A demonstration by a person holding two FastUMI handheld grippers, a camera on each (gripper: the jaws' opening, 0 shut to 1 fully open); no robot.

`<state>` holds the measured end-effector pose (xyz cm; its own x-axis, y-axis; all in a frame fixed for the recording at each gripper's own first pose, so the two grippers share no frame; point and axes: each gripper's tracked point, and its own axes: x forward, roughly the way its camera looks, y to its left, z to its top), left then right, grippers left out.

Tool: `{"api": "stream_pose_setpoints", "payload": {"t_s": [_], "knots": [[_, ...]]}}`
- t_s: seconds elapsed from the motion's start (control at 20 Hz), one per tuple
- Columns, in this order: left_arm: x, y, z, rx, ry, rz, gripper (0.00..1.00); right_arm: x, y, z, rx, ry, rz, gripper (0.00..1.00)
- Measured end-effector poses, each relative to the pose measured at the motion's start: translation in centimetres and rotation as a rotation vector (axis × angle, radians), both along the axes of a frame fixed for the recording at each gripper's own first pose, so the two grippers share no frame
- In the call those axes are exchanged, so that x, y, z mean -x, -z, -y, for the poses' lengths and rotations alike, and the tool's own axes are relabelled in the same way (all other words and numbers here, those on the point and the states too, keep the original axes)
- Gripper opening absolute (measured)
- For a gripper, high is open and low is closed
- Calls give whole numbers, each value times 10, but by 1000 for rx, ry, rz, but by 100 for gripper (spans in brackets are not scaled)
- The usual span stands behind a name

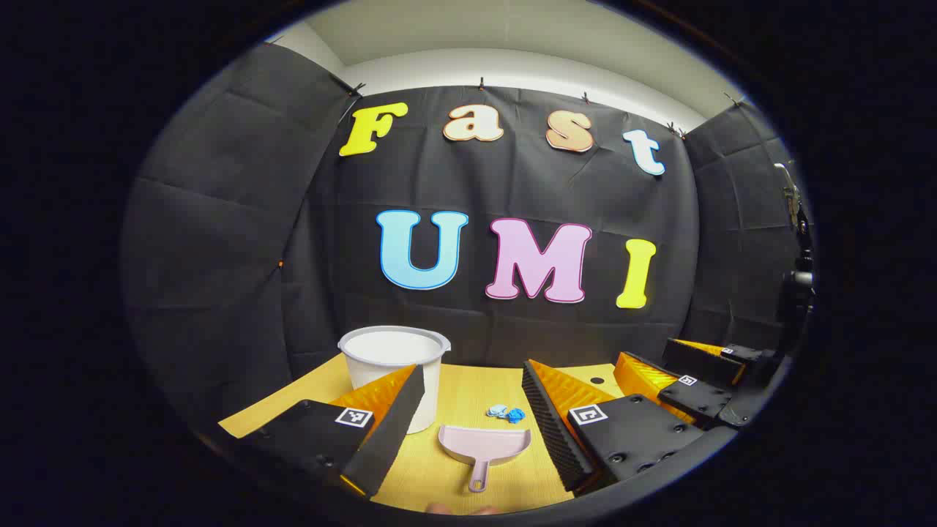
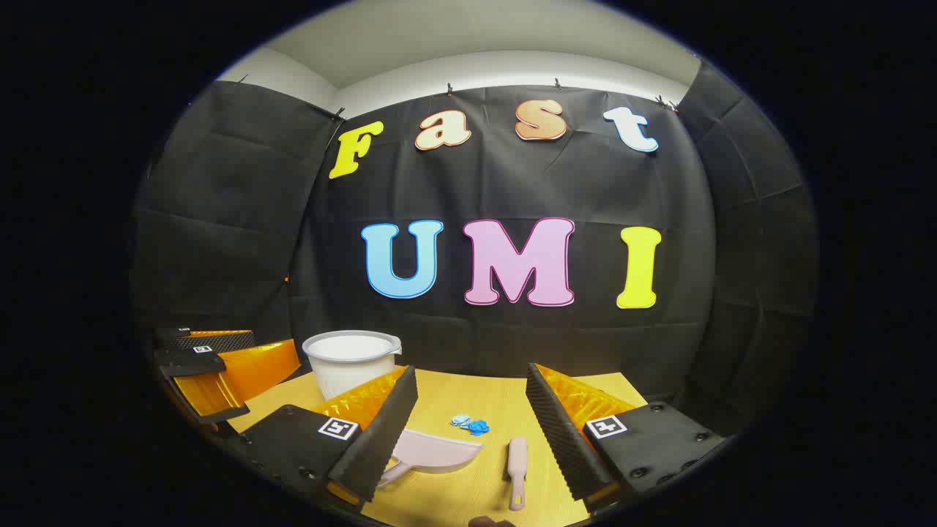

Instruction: Pick up the small broom and dustpan from the desktop, sweep the trash into the dustpan with the broom, and then empty the trash into the garbage bin.

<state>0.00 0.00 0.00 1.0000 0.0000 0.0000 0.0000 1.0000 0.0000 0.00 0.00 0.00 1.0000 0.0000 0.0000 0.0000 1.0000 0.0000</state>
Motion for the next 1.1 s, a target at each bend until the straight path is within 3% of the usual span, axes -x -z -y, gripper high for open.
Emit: {"api": "stream_pose_setpoints", "payload": {"t_s": [0.45, 0.5, 0.6, 0.65, 0.7, 0.75, 0.8, 1.05, 1.1], "knots": [[-6, 2, 9, -1, 57, -7, 80, -3, -9, 11, 19, 59, 16, 96], [-7, 3, 9, -1, 62, -10, 80, -2, -11, 12, 15, 66, 22, 93], [-10, 1, 8, -9, 63, -4, 80, -2, -15, 13, 5, 79, 44, 96], [-11, 0, 7, -16, 66, -3, 80, -3, -13, 12, 9, 81, 44, 93], [-12, 0, 8, -23, 74, 1, 80, -2, -12, 14, 16, 83, 40, 96], [-15, -2, 9, -31, 77, 6, 80, -2, -11, 16, 21, 87, 42, 93], [-17, -2, 9, -37, 79, 8, 80, -2, -13, 19, 19, 95, 47, 97], [-26, -3, 13, -37, 99, 10, 80, -3, -12, 33, -4, 140, 44, 93], [-28, -3, 14, -33, 105, 7, 80, -2, -12, 35, -6, 146, 42, 96]]}}
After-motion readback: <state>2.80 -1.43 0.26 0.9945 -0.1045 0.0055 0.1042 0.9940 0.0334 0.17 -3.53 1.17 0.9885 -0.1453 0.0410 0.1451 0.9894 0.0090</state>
